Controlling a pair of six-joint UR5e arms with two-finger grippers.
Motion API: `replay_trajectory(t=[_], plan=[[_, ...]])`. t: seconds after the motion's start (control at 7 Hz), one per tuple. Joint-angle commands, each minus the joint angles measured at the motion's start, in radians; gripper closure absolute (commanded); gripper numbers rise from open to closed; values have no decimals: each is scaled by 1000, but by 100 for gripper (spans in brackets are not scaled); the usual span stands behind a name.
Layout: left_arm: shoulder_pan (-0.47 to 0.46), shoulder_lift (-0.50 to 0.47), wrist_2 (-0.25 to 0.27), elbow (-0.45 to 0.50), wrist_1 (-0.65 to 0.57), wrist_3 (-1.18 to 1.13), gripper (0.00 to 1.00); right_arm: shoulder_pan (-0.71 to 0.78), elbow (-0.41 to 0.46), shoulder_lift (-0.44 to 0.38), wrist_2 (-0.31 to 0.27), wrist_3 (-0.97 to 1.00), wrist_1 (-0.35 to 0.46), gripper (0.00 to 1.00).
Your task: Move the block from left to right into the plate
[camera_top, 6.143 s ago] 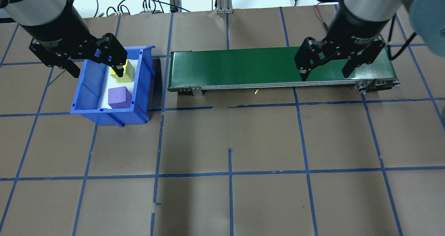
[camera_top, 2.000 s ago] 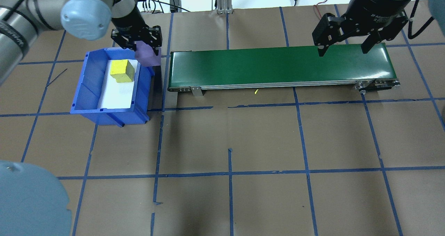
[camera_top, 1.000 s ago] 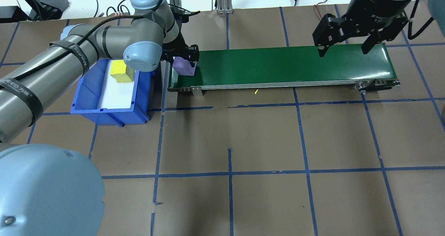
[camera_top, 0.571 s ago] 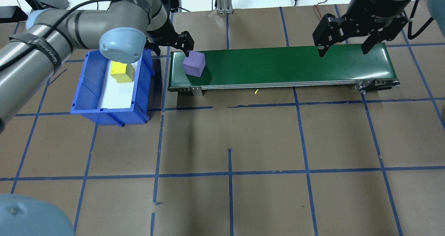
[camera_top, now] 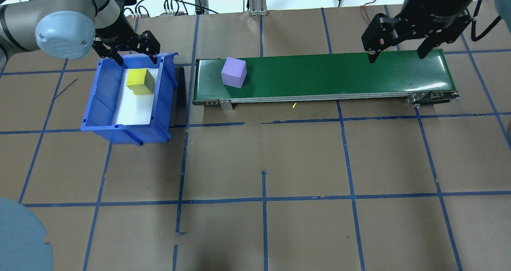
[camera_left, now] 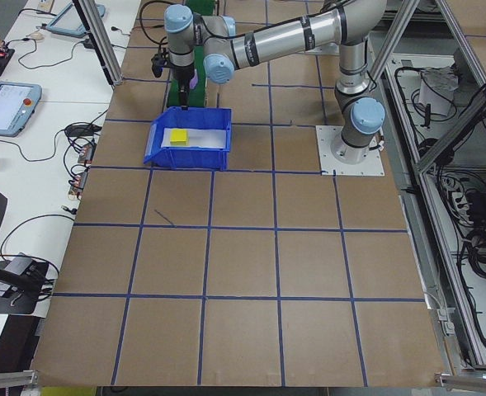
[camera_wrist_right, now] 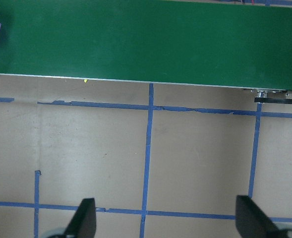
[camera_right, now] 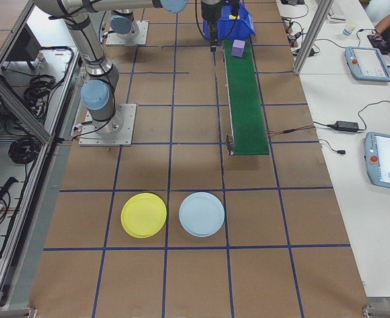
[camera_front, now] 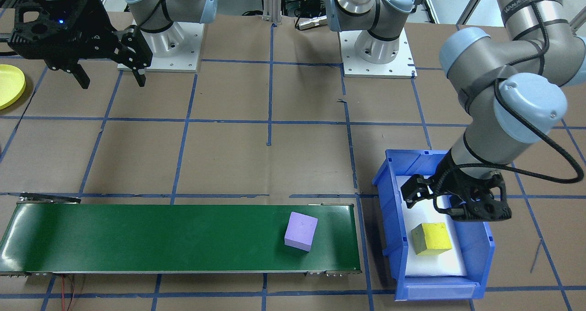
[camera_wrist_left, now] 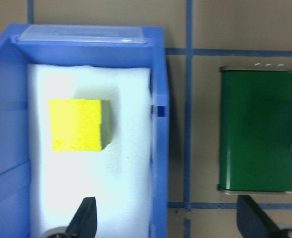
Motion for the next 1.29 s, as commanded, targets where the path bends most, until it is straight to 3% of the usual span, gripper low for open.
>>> replay_trajectory(t=[0.0, 0.29, 0.57, 0.86, 1.14], plan=[[77, -72, -6, 2, 47, 84, 0, -4, 1, 0, -9, -138, 4, 0], [77, -174, -9, -2, 168, 69, 0, -2, 1, 0, -10, -145, 76, 0], [76, -221, -14, -5, 218, 51, 0, -48, 12, 3, -10, -146, 70, 0], [76, -229, -12, -5, 222, 55, 4, -283, 25, 4, 39, -136, 73, 0], [76, -212, -53, -18, 218, 49, 65, -462, 22, 4, 114, -145, 75, 0]])
